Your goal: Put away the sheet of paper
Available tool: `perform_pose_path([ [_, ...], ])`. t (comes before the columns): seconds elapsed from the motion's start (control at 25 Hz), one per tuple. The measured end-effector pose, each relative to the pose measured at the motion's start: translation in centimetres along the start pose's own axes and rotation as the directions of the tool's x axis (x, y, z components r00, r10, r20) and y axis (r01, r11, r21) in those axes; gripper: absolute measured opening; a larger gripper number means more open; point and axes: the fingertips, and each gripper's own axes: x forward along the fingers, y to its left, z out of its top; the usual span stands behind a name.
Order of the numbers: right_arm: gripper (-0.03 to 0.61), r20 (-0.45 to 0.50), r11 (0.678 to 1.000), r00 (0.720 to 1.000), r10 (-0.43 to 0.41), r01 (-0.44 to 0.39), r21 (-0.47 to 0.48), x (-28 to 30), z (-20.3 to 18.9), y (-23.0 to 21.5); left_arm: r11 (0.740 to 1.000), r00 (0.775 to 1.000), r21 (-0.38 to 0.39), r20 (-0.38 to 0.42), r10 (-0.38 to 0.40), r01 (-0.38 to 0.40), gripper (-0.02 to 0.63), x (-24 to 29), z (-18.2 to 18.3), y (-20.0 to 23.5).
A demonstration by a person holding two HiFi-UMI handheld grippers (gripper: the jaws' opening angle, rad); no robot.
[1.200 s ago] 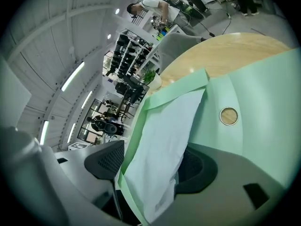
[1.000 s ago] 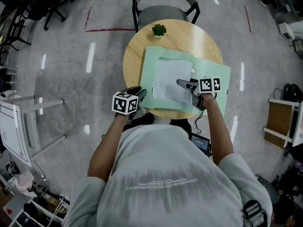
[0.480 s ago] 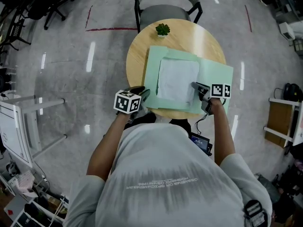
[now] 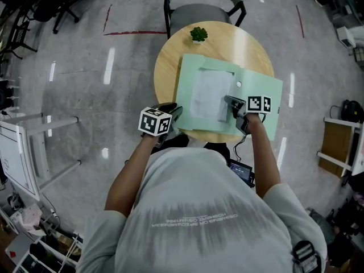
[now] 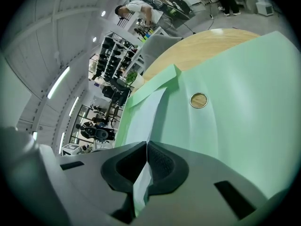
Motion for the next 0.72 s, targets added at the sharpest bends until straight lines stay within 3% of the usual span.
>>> perform_pose_path([
  [0.36, 0.041, -0.051, 0.993, 0.997, -0.059, 0.053, -0.103, 2.1, -0.9, 0.4, 1.000, 1.000, -0.020, 0.019, 0.021, -0.021, 0.112, 0.0, 0.0, 0.3],
  [0.4, 0.062, -0.051, 0.993, 0.997, -0.058, 0.052, -0.107, 1.9, -0.9, 0.5, 0.999, 0.999, -0.025, 0.022, 0.027, -0.026, 0.112, -0.1, 0.0, 0.4],
  [0.52, 0.205, -0.059, 0.991, 0.997, -0.057, 0.049, -0.123, 0.9, -1.1, 0.7, 0.998, 0.999, -0.037, 0.020, 0.044, -0.043, 0.112, -0.2, 0.1, 0.5],
  [0.72, 0.241, -0.048, 0.988, 0.996, -0.074, 0.067, -0.138, -2.6, -0.9, -0.3, 0.995, 0.997, -0.061, 0.003, 0.081, -0.081, 0.112, -0.5, 0.1, 0.6],
])
